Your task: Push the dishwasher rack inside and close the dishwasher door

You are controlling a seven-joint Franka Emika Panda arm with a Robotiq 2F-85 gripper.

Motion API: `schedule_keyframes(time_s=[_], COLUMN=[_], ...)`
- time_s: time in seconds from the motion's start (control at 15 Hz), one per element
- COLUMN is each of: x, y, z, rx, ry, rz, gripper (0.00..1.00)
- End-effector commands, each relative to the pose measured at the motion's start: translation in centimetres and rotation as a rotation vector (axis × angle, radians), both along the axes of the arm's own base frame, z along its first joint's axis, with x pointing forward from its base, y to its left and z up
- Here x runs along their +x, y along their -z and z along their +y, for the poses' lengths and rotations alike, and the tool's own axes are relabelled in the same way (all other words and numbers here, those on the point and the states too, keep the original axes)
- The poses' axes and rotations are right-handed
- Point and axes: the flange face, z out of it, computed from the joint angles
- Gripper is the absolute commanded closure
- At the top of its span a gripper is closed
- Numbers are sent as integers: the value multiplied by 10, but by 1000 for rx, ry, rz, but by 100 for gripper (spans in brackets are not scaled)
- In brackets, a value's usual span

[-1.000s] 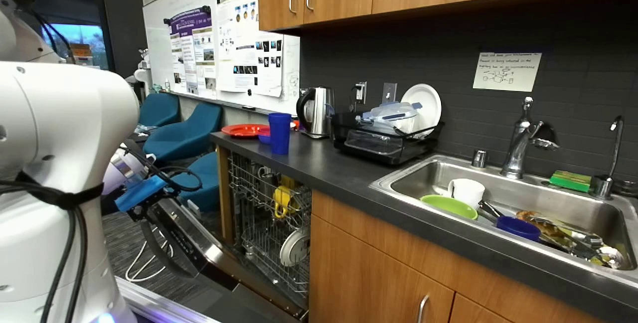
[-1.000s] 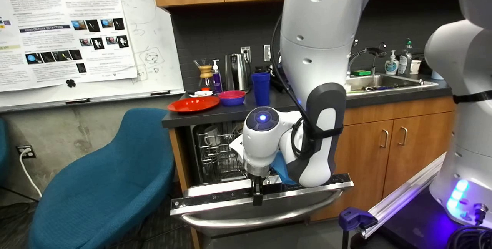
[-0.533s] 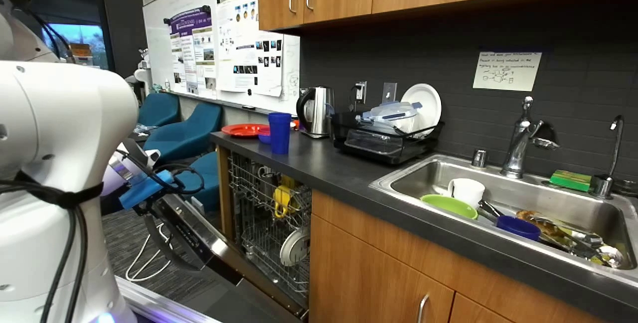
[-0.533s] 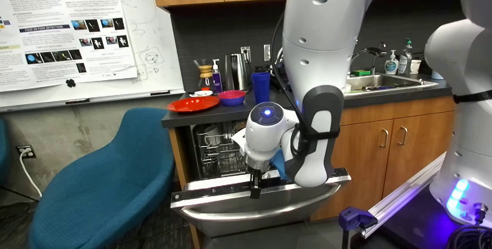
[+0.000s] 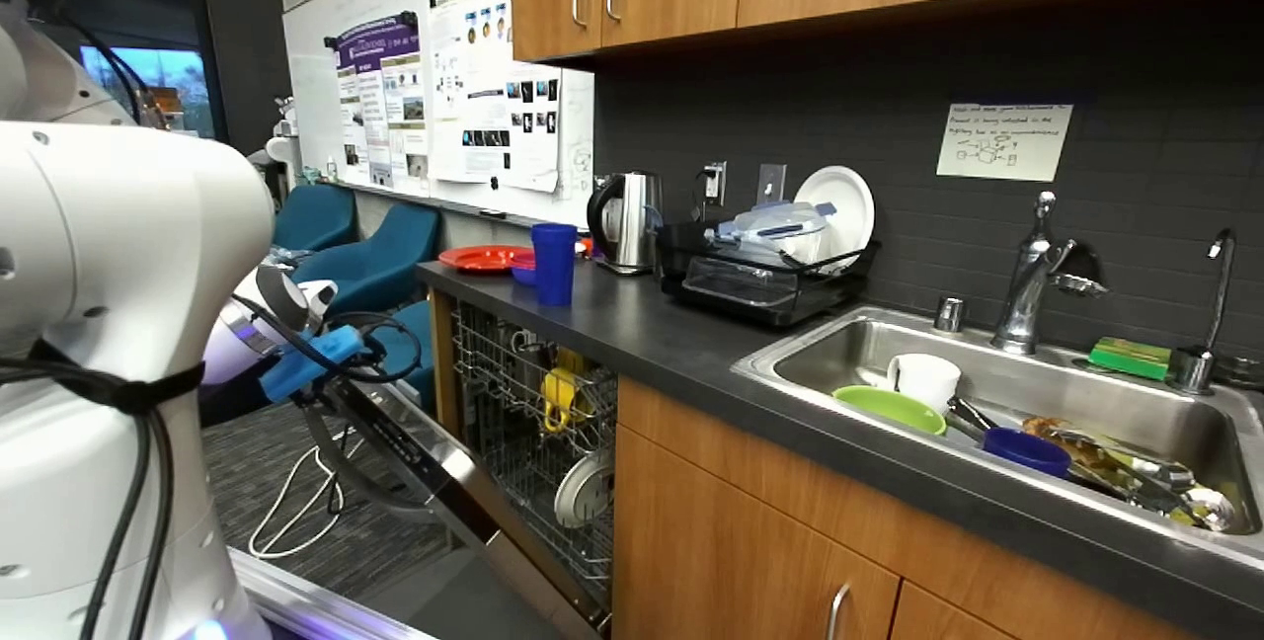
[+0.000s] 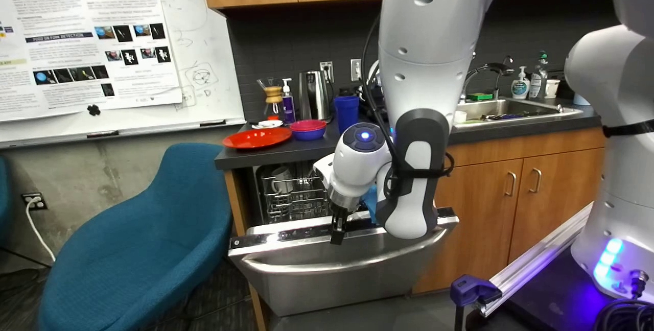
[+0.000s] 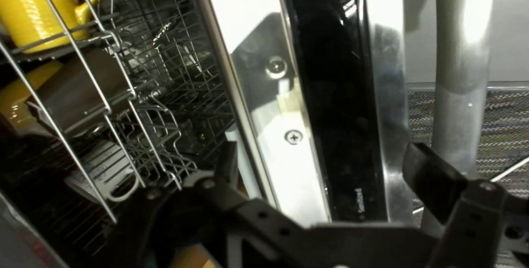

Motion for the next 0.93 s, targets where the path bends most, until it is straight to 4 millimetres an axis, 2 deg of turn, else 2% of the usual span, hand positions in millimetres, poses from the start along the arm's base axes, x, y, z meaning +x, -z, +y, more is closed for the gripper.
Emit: schedule_keyframes(time_s=[0.0, 0.6, 0.87], x=[26, 63, 85], y=[2, -19, -17], z=[-16, -48, -66], rx=[-5, 52, 44], ry=[24, 118, 164], rz=[-50, -119, -144], gripper=[0, 0, 0])
